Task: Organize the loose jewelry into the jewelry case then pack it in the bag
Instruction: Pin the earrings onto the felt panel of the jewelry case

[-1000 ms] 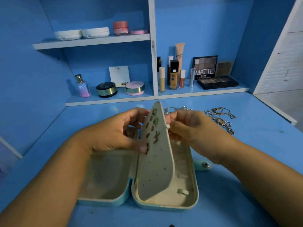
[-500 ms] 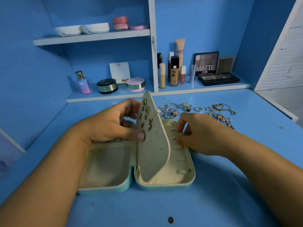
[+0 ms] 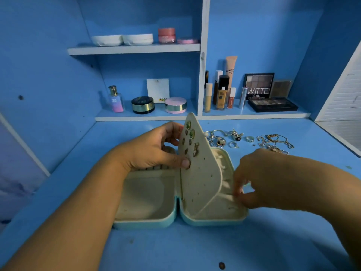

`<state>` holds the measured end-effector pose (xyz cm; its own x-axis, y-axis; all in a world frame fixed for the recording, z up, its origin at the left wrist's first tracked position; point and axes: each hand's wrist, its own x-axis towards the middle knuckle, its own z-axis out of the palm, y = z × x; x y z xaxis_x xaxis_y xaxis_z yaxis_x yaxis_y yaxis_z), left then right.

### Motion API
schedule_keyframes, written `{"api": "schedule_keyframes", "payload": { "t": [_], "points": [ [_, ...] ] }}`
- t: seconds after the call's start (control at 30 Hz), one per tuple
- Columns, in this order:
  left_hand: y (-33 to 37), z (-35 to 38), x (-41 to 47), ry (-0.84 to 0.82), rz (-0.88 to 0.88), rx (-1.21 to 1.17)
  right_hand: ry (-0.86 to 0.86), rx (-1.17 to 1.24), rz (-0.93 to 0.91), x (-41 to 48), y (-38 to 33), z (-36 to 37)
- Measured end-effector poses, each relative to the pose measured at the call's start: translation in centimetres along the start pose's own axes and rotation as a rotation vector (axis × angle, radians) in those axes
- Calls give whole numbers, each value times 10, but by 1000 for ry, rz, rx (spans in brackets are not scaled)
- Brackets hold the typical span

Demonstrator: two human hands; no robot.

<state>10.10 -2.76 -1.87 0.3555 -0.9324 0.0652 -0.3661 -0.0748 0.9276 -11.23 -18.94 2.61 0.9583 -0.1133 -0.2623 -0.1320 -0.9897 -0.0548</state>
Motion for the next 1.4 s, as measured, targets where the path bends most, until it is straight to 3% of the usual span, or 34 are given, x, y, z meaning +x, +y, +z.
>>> {"api": "schedule_keyframes", "payload": {
  "t": [0.07,0.3,0.67,0.9,1.07,1.23,1.4],
  "points": [
    [-1,-1,0,-2,4,-4,-20,18,46,0,-6,-2],
    [0,-5,0,-36,10,-16,32,416,223,-10,-6,10],
    [2,-5,-2,-15,22,-9,477,849,344,-31,-25,27],
    [1,-7,-4,-19,8,-42,600,881,244,-37,-28,29],
    [1,-6,-3,-21,22,-51,476,870,314,-30,-23,46],
    [-3,-8,-4,-56,29,-91,402,624,315,-29,-22,51],
    [-3,-6,-3,-56,29,-161,326,268,151,-22,-24,37]
  ]
}}
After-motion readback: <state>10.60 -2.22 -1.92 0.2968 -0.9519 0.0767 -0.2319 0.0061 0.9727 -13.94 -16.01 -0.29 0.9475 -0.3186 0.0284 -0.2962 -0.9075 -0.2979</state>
